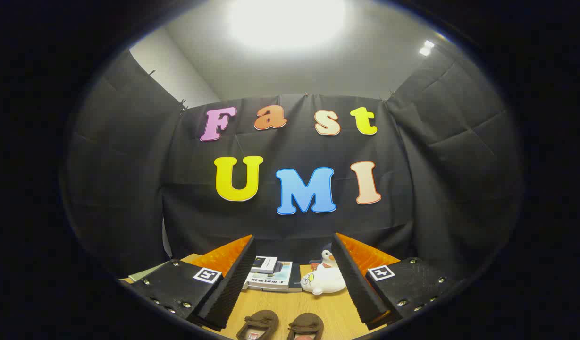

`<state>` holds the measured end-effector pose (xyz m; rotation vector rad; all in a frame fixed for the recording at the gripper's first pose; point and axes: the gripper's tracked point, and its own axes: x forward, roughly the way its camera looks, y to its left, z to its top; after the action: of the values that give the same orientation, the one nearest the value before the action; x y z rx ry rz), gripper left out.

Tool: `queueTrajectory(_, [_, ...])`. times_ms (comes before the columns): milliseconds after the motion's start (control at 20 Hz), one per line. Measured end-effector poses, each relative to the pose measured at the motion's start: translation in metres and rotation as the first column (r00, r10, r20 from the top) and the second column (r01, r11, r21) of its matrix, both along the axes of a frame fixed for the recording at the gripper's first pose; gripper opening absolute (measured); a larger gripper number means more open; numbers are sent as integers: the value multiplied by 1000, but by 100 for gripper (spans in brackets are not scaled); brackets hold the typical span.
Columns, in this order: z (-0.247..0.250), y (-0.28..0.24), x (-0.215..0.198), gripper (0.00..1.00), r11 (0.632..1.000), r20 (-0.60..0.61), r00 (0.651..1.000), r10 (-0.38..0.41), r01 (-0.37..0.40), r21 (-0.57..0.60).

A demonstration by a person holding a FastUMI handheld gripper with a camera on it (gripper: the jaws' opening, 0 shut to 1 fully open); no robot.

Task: Open the storage box then place both shoes into the box .Put the left shoe in first, then the right shoe, with the right side of both shoes facing outward in a uniform manner.

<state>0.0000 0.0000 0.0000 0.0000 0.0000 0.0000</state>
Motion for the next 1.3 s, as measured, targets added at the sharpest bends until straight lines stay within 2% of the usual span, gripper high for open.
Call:
queueTrajectory(850, [5,2,10,97,998,13,998,54,-54,-40])
queueTrajectory(1300, [-5,12,11,97,998,2,998,63,-63,-1])
